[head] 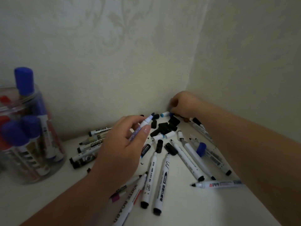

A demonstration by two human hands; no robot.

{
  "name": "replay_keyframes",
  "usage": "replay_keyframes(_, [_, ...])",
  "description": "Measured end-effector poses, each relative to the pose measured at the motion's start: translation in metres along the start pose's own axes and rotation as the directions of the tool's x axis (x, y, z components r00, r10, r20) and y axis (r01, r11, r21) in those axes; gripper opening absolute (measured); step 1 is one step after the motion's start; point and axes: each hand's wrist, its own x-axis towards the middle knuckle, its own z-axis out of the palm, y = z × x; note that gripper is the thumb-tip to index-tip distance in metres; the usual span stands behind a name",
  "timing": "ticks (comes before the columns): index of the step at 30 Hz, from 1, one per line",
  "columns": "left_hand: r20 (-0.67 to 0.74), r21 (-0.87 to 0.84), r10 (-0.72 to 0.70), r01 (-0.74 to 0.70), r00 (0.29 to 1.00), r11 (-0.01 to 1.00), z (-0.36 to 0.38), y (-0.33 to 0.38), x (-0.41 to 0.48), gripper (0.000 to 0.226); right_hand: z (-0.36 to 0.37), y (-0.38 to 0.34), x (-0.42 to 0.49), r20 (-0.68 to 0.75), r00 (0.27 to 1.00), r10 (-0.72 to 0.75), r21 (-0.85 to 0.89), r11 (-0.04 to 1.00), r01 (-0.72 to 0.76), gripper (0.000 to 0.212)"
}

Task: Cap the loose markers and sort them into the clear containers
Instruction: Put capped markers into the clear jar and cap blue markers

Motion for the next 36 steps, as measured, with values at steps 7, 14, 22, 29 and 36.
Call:
replay_keyframes(7, [0.026,0.13,0.041,-0.044,0.999,0.991,-0.001,0.001,0.001,0.013,0.006,0.003,0.007,-0.069,0.997,-0.045,0.009,0.999,0.046,0.018])
replay_keyframes(14, [0.049,0.138,0.054,-0.061,0.997,0.989,0.002,0.005,-0.003,0.014,-0.045,-0.019,-0.101,0.107,0.992,0.067,0.986,0.122,-0.115,0.022])
replay_keyframes(22, [0.105,0.1,0.118,-0.129,0.987,0.987,0.004,0.012,-0.011,0.015,-0.021,-0.017,-0.176,0.123,0.992,-0.032,0.99,-0.07,-0.125,0.02])
replay_keyframes(29, [0.108,0.124,0.157,-0.17,0.982,0.978,0.003,0.016,-0.012,0.013,-0.014,-0.011,-0.18,0.064,0.997,-0.039,0.997,-0.027,-0.065,0.019])
replay_keyframes(36, [0.133,0.21,0.178,-0.203,0.975,0.956,0.004,0.015,-0.013,0.017,-0.008,-0.009,-0.176,-0.068,0.996,-0.054,0.991,0.113,0.074,0.029])
